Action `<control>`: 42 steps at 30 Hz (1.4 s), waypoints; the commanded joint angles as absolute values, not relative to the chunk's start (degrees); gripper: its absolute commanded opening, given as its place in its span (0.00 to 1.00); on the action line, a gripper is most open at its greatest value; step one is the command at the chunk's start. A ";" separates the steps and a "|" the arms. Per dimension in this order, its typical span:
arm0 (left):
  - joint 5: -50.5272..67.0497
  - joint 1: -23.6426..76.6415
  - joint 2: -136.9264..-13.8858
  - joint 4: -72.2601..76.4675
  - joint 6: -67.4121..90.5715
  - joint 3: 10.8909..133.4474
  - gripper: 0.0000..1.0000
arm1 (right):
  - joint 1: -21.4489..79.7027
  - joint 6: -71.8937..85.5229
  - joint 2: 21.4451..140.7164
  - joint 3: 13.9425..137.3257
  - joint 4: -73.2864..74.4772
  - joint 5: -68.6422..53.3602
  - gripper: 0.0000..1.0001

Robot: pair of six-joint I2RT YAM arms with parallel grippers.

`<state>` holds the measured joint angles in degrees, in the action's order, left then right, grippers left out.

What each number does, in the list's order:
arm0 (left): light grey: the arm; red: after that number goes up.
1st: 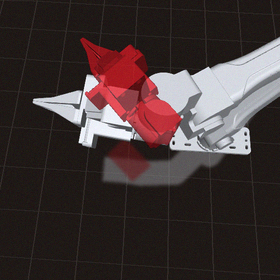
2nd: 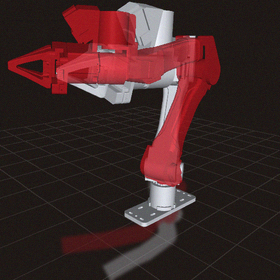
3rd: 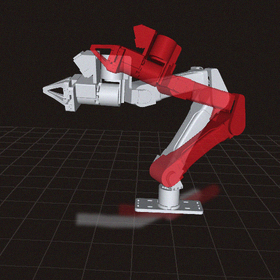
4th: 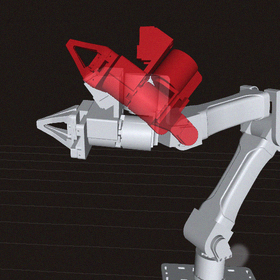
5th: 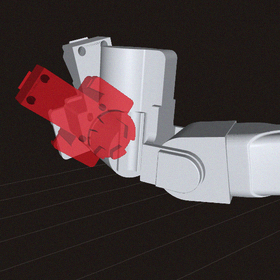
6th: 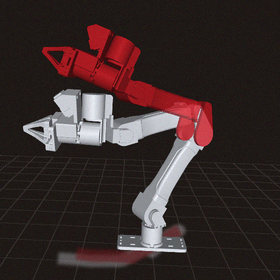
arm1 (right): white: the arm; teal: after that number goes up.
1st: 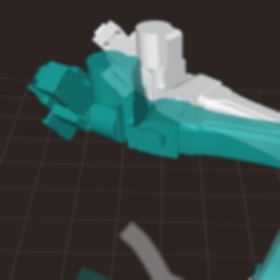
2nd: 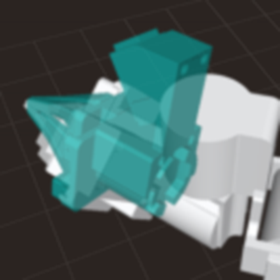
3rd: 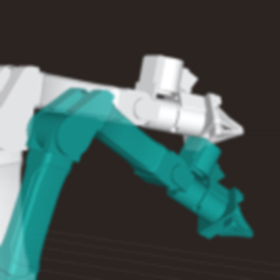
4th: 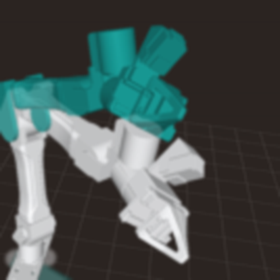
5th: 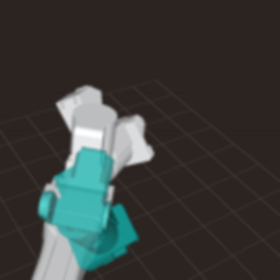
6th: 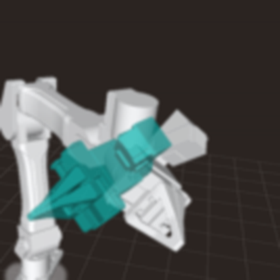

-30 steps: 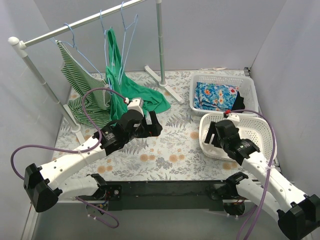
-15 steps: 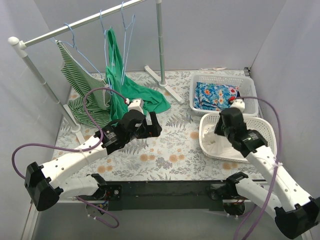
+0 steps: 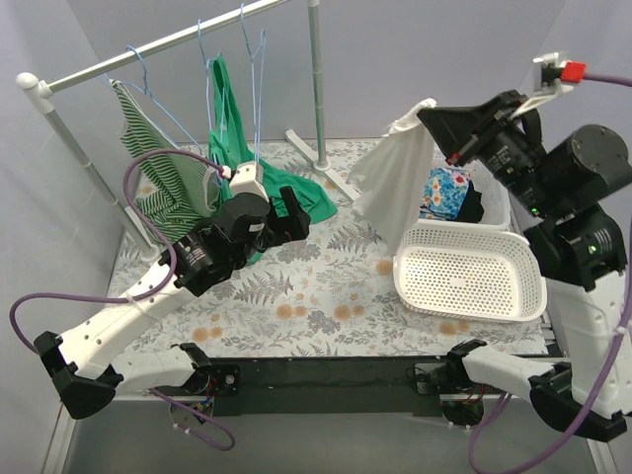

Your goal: Place the tank top on the hanger

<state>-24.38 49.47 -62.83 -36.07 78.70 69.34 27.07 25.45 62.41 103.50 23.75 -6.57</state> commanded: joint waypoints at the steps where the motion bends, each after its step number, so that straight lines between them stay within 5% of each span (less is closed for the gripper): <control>1: -29.70 49.57 -60.12 -38.85 77.61 72.07 0.98 | 27.59 30.65 67.67 103.02 15.94 -21.95 0.01; 7: -31.38 49.57 -57.40 -39.55 78.66 69.79 0.98 | 32.43 32.17 65.48 84.58 10.72 -20.68 0.01; 16: -21.81 49.48 -58.10 -39.55 79.18 59.61 0.98 | 32.43 27.24 73.39 66.99 17.14 -22.48 0.40; 21: -17.42 49.57 -56.25 -38.32 82.00 53.10 0.98 | 32.43 31.99 65.60 53.46 18.10 -24.00 0.61; 28: -15.12 49.57 -53.61 -33.49 86.92 43.96 0.98 | 33.13 32.78 55.64 42.02 19.08 -18.55 0.61; 36: -16.87 49.57 -51.68 -29.88 93.85 34.30 0.98 | 44.90 31.73 56.68 35.25 13.36 -6.01 0.55; 42: -16.09 49.57 -48.43 -27.61 96.94 28.75 0.82 | 53.07 31.47 60.46 31.64 7.22 1.21 0.51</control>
